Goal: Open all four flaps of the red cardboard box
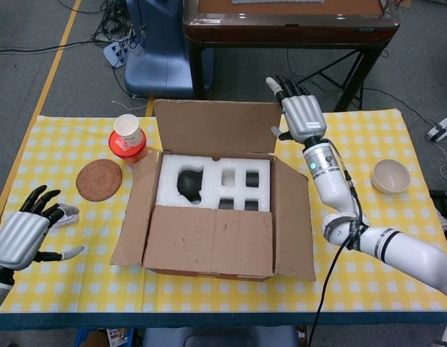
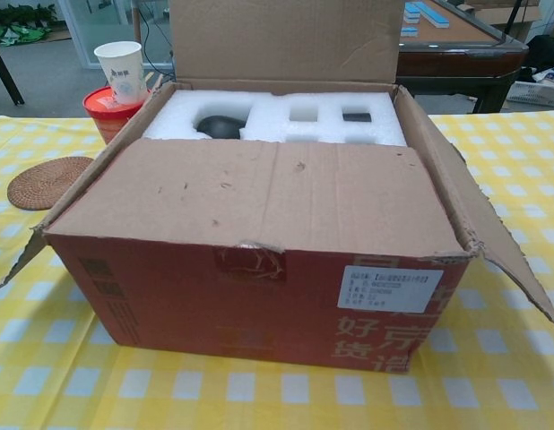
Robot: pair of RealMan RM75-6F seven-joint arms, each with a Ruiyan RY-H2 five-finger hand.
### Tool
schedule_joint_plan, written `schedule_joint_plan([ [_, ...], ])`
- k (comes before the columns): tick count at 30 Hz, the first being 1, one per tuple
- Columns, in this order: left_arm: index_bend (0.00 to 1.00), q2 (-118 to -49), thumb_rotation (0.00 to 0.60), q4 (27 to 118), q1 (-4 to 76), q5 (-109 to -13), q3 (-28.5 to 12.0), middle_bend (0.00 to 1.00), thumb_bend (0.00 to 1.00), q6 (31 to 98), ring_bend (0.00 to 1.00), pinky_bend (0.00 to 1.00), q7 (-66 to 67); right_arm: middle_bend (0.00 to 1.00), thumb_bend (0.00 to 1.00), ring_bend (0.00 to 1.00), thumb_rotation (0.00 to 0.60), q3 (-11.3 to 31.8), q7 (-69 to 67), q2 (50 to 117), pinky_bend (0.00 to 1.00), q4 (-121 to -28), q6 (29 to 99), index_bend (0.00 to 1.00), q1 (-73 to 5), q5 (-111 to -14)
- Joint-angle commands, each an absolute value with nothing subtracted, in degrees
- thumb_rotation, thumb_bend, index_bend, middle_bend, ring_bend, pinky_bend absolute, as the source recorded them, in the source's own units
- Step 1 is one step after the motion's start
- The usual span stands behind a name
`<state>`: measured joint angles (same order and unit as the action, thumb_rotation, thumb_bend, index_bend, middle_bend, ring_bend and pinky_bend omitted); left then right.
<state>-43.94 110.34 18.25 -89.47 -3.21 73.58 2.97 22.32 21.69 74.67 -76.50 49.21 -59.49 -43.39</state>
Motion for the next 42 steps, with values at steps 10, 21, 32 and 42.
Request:
schedule_joint_plan([
  [10, 0.41, -43.93, 0.367, 110.54, 18.42, -89.46, -3.33, 0.37, 0.12, 73.08, 0.12, 0.0, 2.98, 0.05, 0.25, 0.04, 0.6, 21.45, 18.71, 70.12, 0.15, -82.59, 50.09, 0.0, -56.56, -45.78],
  [21, 0.41, -43.82, 0.364, 111.16, 18.53, -90.15, -3.1, 0.37, 0.12, 72.61, 0.12, 0.0, 2.43, 0.36, 0.0, 0.38, 0.6, 18.07, 10.04, 61.04, 0.35, -98.39, 51.67, 0.22, -48.85, -58.05],
  [32, 0.41, -42.68, 0.192, 112.23, 18.7, -91.13, -2.49, 0.35, 0.12, 71.52, 0.12, 0.0, -0.19, 0.19, 0.0, 0.07, 0.6, 14.94, 2.25, 53.83, 0.0, -108.58, 46.5, 0.37, -45.55, -65.93],
  [42, 0.41, -42.33, 0.051, 111.34, 18.84, -92.61, -2.02, 0.34, 0.11, 71.26, 0.12, 0.0, -3.99, 0.12, 0.0, 0.0, 0.53, 12.72, 3.29, 53.42, 0.0, -111.3, 43.21, 0.42, -46.46, -69.0],
])
